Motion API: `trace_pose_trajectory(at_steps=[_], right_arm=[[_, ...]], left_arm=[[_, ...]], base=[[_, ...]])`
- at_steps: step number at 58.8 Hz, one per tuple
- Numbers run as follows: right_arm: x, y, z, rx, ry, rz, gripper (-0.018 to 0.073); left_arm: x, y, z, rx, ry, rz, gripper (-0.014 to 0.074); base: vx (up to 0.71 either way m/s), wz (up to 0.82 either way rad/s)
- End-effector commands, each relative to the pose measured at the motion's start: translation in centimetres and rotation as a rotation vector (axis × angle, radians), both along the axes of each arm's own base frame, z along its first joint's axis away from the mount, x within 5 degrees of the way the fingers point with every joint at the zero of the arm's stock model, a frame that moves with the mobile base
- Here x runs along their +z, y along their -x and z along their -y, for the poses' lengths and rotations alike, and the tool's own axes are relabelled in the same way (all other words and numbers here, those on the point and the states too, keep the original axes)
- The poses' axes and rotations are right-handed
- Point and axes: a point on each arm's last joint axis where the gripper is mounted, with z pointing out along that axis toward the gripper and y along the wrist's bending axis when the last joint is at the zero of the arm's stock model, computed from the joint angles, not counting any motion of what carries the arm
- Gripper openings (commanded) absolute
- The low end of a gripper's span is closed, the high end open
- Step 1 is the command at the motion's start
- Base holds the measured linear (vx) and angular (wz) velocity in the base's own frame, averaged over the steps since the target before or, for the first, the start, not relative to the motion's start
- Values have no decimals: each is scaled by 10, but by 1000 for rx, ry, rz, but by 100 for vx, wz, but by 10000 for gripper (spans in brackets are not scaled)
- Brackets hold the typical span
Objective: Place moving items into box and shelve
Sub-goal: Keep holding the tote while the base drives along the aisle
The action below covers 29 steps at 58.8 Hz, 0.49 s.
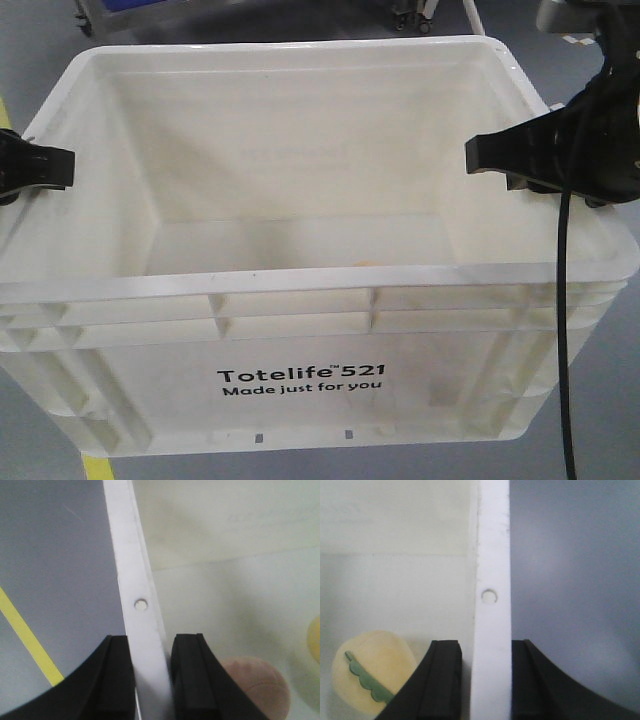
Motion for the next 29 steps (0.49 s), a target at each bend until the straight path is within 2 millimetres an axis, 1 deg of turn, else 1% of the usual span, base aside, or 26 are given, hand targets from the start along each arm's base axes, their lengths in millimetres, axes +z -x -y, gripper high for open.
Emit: trace_pose_trajectory(at_steps=[1, 29], right_arm=[[27, 0, 7, 27, -1, 186, 110], [27, 0, 7, 27, -1, 186, 110]], left_arm=[[26, 3, -1, -26, 47, 178, 140], [26, 3, -1, -26, 47, 178, 140]], base=[[-9, 34], [-8, 33]])
